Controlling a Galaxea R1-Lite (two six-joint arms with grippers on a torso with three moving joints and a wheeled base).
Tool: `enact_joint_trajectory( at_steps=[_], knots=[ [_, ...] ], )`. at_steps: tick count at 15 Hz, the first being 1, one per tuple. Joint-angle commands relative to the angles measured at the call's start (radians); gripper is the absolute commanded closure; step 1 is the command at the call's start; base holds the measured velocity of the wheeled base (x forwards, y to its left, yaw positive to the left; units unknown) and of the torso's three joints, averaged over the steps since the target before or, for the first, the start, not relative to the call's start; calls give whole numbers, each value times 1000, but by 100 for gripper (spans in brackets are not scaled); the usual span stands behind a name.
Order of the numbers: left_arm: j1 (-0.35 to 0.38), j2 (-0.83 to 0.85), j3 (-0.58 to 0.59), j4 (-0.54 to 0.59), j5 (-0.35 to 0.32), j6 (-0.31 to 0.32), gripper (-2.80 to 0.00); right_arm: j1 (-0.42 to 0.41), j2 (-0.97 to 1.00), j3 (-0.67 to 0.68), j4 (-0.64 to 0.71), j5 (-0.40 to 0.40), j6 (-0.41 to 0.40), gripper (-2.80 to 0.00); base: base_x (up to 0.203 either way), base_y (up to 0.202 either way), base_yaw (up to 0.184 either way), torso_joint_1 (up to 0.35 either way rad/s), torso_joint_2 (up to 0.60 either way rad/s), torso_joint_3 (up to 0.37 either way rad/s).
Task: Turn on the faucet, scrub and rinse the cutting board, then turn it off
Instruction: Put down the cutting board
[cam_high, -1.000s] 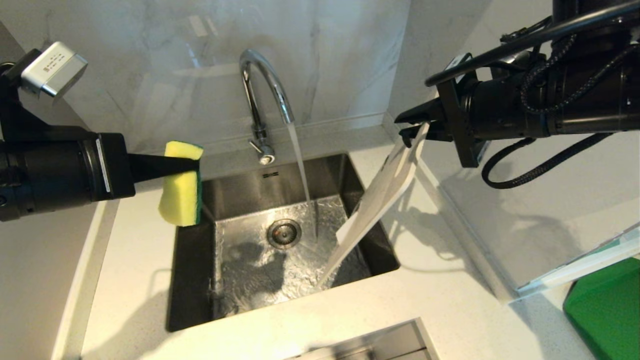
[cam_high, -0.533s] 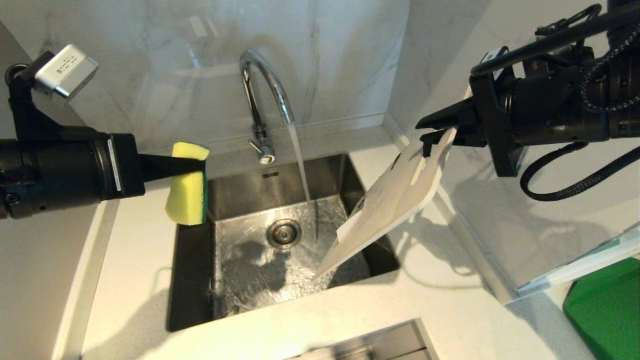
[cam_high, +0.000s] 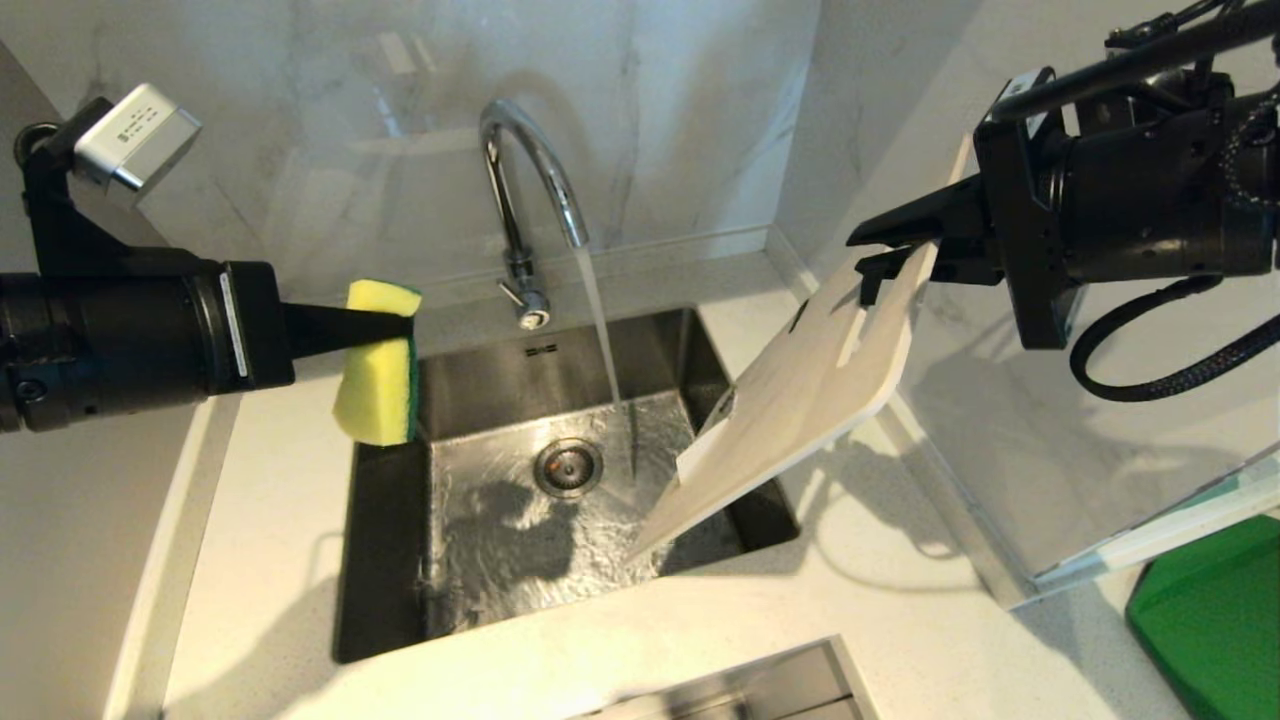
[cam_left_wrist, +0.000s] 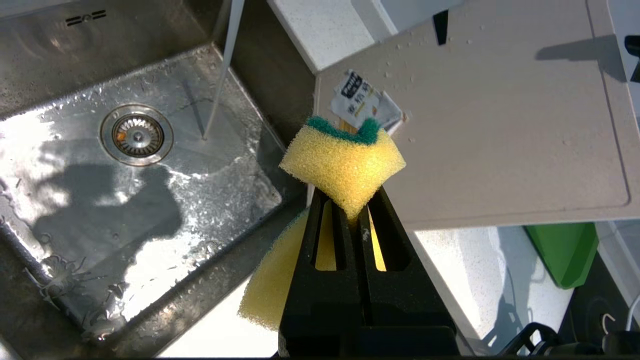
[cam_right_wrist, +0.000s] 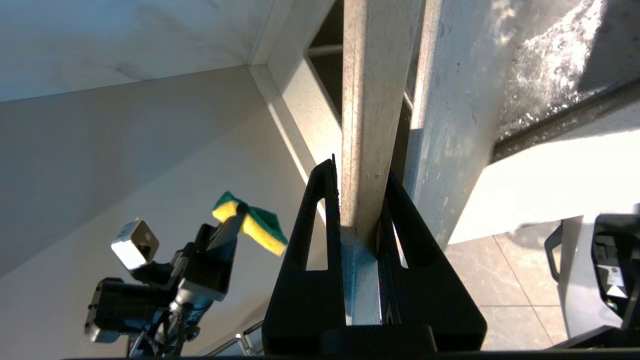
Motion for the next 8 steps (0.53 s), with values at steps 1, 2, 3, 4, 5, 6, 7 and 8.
enact_joint_trajectory(
  at_steps=[1,2,3,4,5,6,7,8],
  knots=[
    [0,2,-5,0,1,-1,0,1,-8,1,2,3,6,0,0,0,0,0,0,0],
    [0,0,-7,0,2,-1,0,1,-11,3,6,4,12,0,0,0,0,0,0,0],
    [0,0,-7,0,4,-1,0,1,-20,10,23,4,12,0,0,0,0,0,0,0],
    [0,-1,-7,0,6,-1,0,1,-31,21,39,4,13,0,0,0,0,0,0,0],
    [0,-3,-7,0,7,-1,0,1,-45,41,43,4,12,0,0,0,0,0,0,0],
    [0,-4,-5,2,7,0,0,0,-55,63,44,1,8,0,0,0,0,0,0,0],
    [0,-4,-5,2,7,1,0,-1,-67,84,48,-3,4,0,0,0,0,0,0,0],
    [0,-4,-4,2,7,1,0,-2,-73,101,62,-5,2,0,0,0,0,0,0,0]
  ],
)
